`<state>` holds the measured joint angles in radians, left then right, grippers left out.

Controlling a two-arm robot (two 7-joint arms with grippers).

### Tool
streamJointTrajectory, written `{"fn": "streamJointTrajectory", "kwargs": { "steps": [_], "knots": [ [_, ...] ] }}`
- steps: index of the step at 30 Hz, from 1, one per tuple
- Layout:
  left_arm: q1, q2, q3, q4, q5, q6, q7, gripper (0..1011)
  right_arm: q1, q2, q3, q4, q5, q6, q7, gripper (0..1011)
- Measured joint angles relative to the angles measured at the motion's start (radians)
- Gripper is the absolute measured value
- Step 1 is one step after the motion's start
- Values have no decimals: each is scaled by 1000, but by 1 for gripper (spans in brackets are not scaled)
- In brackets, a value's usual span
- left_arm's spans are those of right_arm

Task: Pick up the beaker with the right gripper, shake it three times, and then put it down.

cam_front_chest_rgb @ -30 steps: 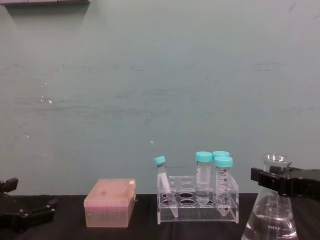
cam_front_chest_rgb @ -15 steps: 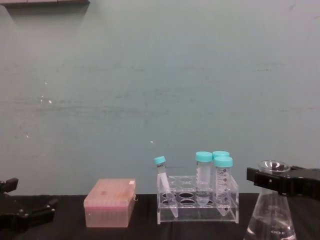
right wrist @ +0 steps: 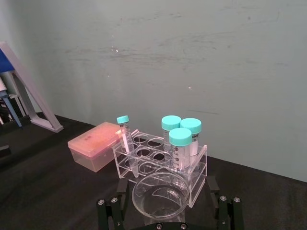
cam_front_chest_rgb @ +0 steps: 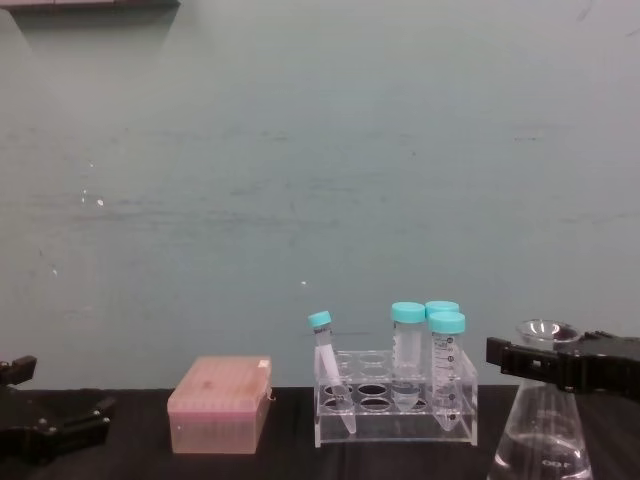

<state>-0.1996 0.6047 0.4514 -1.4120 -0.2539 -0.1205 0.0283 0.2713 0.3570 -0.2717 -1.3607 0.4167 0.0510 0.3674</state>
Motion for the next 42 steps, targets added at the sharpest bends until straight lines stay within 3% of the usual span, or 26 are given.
{"fn": "streamJointTrajectory", "kwargs": {
  "steps": [8,13,16,18,23,26,36,42],
  "knots": [
    [0,0,0,0,0,0,0,1000,-6,5,11,-9,4,-41,13,1000],
    [0,0,0,0,0,0,0,1000,-9,7,43,-37,37,-91,32,999],
    [0,0,0,0,0,0,0,1000,-9,0,70,-51,32,-123,-7,1000],
    [0,0,0,0,0,0,0,1000,-11,-11,92,-55,-4,-131,-78,1000],
    [0,0,0,0,0,0,0,1000,-20,-25,129,-37,-84,-111,-217,1000],
    [0,0,0,0,0,0,0,1000,-34,-28,148,-15,-106,-86,-260,1000],
    [0,0,0,0,0,0,0,1000,-79,-36,182,28,-109,-45,-254,1000],
    [0,0,0,0,0,0,0,1000,-79,-37,182,29,-108,-44,-251,1000]
  ]
}}
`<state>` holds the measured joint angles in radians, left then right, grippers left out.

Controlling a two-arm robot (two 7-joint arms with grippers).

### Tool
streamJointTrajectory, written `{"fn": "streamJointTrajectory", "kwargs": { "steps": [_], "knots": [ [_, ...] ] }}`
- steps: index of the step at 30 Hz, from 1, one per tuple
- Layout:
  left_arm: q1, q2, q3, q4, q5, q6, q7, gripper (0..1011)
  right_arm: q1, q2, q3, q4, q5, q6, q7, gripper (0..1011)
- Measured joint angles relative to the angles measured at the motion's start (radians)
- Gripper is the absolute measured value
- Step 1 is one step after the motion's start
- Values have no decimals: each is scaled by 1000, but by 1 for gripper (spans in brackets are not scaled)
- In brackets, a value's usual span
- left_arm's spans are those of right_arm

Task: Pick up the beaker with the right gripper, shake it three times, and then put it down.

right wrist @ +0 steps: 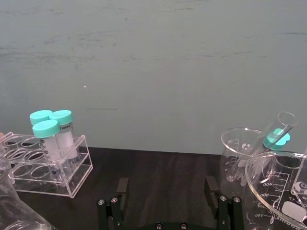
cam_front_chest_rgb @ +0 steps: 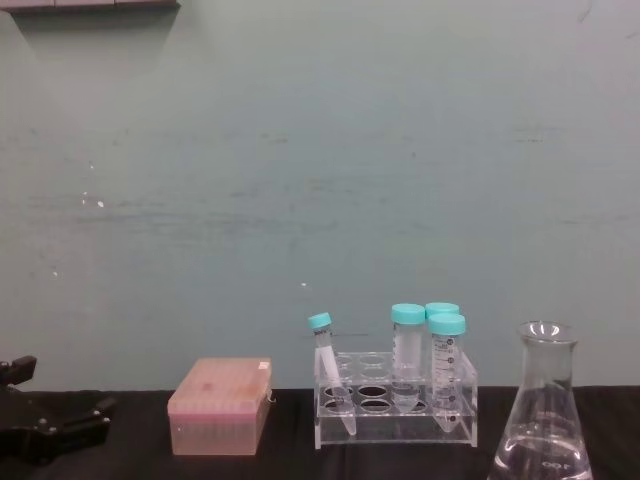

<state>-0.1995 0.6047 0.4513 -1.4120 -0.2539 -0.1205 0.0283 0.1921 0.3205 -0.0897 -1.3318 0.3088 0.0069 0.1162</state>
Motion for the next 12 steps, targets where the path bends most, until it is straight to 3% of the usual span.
{"fn": "streamJointTrajectory", "kwargs": {
  "steps": [12],
  "knots": [
    [0,0,0,0,0,0,0,1000,3,1,-3,-3,1,-4,0,1000]
  ]
}}
